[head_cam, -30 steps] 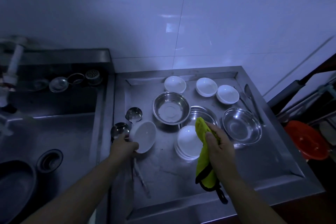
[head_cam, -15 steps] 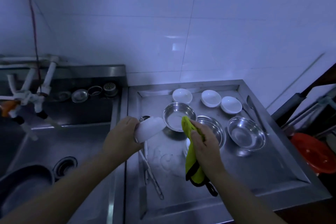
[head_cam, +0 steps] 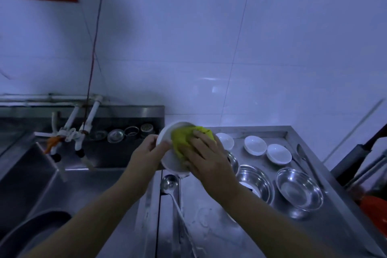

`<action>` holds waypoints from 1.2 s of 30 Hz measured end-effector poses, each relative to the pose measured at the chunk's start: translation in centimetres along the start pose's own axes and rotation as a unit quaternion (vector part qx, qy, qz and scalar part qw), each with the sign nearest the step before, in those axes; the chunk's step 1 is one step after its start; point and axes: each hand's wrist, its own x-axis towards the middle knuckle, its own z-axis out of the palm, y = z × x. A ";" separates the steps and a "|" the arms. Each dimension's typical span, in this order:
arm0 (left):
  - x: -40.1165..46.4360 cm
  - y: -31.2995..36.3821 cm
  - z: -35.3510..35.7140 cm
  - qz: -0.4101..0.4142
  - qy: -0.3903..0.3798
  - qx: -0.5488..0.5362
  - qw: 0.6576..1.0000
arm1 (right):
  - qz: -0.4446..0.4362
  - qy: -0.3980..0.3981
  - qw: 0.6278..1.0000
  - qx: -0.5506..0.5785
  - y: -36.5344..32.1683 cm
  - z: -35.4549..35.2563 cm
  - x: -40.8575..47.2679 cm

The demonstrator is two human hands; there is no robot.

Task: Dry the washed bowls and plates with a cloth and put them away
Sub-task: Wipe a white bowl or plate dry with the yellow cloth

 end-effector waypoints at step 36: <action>0.7 6.1 4.7 0.193 -0.081 0.081 0.975 | -0.213 0.085 0.971 -0.073 3.4 -5.2 1.3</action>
